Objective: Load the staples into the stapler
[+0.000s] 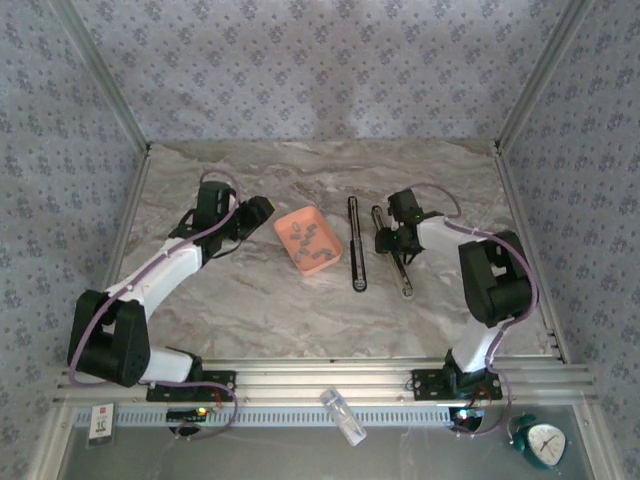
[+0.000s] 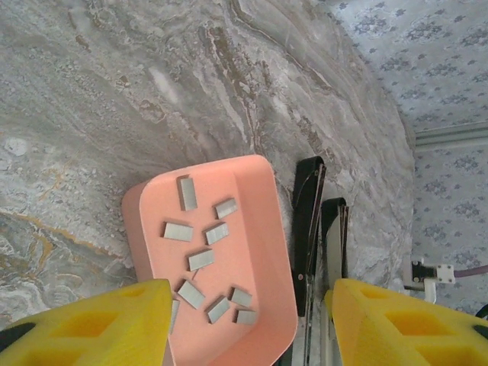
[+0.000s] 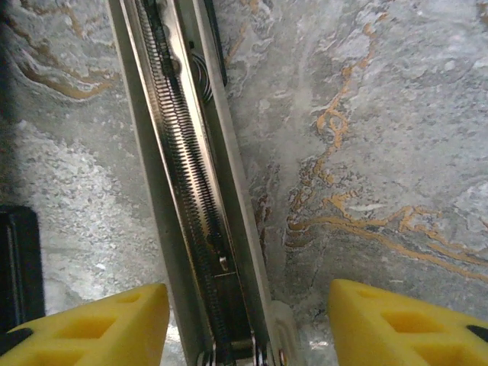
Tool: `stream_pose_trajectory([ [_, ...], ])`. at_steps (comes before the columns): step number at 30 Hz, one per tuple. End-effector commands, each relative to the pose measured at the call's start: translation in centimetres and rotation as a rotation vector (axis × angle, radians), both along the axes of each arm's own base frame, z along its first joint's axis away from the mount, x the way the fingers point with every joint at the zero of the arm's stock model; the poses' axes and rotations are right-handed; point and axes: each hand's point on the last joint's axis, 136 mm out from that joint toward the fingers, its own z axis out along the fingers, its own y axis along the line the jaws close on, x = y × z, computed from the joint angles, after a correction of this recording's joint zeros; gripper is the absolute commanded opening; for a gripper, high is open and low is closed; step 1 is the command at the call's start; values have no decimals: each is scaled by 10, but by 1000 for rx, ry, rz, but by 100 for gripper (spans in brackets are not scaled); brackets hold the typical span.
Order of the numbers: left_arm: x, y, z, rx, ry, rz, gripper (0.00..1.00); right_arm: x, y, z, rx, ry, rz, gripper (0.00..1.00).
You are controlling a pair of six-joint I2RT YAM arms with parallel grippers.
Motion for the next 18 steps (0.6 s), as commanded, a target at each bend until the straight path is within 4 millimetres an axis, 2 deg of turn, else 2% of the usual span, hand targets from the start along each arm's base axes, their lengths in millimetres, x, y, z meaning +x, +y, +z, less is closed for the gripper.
stream_pose_trajectory([
  [1,-7,6,0,15,-4,-2,58,7,0,1,0,-4,-9,50],
  [7,-9,8,-7,14,10,-2,58,10,-2,3,23,-23,-81,40],
  [18,-9,9,-8,3,13,0,58,16,-3,1,85,-43,-219,25],
])
